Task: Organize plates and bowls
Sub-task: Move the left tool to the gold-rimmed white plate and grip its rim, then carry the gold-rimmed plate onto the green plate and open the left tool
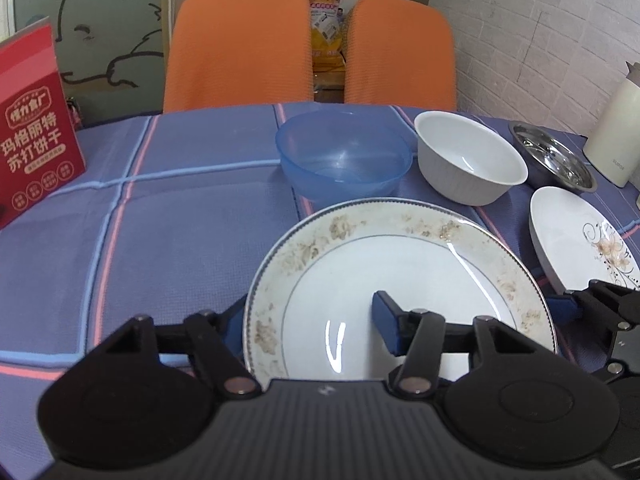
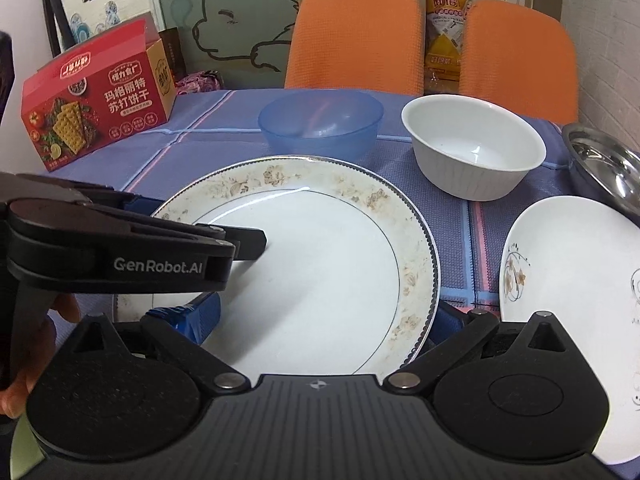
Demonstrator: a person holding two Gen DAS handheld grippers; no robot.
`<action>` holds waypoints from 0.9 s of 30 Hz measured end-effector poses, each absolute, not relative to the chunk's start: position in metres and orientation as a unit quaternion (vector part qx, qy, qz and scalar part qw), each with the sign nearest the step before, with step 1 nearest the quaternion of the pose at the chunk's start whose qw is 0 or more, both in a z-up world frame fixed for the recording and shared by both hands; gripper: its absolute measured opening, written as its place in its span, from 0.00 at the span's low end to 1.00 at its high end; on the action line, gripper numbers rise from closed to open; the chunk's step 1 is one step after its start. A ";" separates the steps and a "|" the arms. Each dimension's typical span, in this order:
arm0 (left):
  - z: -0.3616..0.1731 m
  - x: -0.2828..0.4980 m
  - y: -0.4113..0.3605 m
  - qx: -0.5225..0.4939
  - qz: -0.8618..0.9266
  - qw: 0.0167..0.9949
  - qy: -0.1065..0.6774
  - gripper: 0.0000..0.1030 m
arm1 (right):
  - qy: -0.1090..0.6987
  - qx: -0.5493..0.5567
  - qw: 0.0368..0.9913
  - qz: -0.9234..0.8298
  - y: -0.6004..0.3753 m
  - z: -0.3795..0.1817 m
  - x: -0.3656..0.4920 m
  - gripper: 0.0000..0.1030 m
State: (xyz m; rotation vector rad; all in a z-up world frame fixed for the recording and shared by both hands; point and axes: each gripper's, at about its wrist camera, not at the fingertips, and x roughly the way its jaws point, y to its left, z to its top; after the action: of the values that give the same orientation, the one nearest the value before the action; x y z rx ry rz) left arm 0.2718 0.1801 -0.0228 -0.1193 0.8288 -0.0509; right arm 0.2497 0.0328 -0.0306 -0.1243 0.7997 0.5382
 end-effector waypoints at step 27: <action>0.009 0.117 0.149 -0.051 0.001 0.929 0.367 0.49 | 0.350 -0.015 0.896 0.272 0.002 0.005 0.122 0.89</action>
State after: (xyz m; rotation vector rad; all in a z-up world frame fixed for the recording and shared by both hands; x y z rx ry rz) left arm 0.1171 0.1487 0.0092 -0.1051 0.7526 0.0015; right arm 0.1225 0.0020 0.0049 -0.0321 0.7258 0.5639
